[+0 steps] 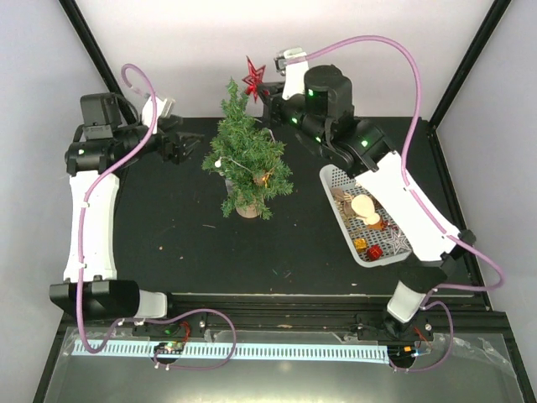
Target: Decorate the small christmas tree
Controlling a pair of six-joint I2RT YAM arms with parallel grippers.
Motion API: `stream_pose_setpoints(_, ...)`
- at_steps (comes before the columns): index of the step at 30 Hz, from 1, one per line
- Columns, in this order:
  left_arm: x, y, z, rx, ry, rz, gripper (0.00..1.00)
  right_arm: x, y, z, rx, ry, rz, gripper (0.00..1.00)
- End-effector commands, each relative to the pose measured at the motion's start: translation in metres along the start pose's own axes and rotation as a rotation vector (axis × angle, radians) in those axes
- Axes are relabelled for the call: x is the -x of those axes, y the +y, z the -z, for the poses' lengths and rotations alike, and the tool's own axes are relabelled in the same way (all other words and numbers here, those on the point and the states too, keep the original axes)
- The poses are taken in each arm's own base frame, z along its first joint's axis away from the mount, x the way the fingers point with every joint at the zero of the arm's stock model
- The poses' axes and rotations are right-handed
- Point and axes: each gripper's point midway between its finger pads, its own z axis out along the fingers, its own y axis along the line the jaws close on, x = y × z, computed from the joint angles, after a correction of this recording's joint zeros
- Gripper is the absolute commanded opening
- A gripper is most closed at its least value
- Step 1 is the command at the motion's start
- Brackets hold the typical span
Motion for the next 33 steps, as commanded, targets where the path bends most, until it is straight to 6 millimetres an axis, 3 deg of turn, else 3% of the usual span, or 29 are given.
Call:
stream_pose_setpoints(1,0.049,0.001,-0.014,-0.029,-0.135,-0.08,0.97,0.018,-0.026,0.039,-0.083,-0.079,-0.034,0.01)
stream_pose_setpoints(5,0.073,0.0,-0.026,-0.107,-0.202,-0.073,0.96,0.012,-0.043,0.065,-0.131,-0.086,-0.051,0.01)
stream_pose_setpoints(11,0.106,-0.011,-0.032,-0.222,-0.282,-0.124,0.93,-0.005,-0.057,0.085,-0.181,-0.063,-0.061,0.01)
stream_pose_setpoints(15,0.117,-0.02,-0.032,-0.299,-0.324,-0.16,0.9,-0.014,-0.064,0.092,-0.21,-0.05,-0.071,0.01)
stream_pose_setpoints(22,0.115,-0.032,-0.039,-0.435,-0.316,-0.204,0.86,-0.021,-0.072,0.099,-0.244,-0.036,-0.081,0.01)
stream_pose_setpoints(33,0.106,-0.032,-0.068,-0.475,-0.28,-0.209,0.84,-0.022,-0.076,0.112,-0.253,-0.045,-0.105,0.01)
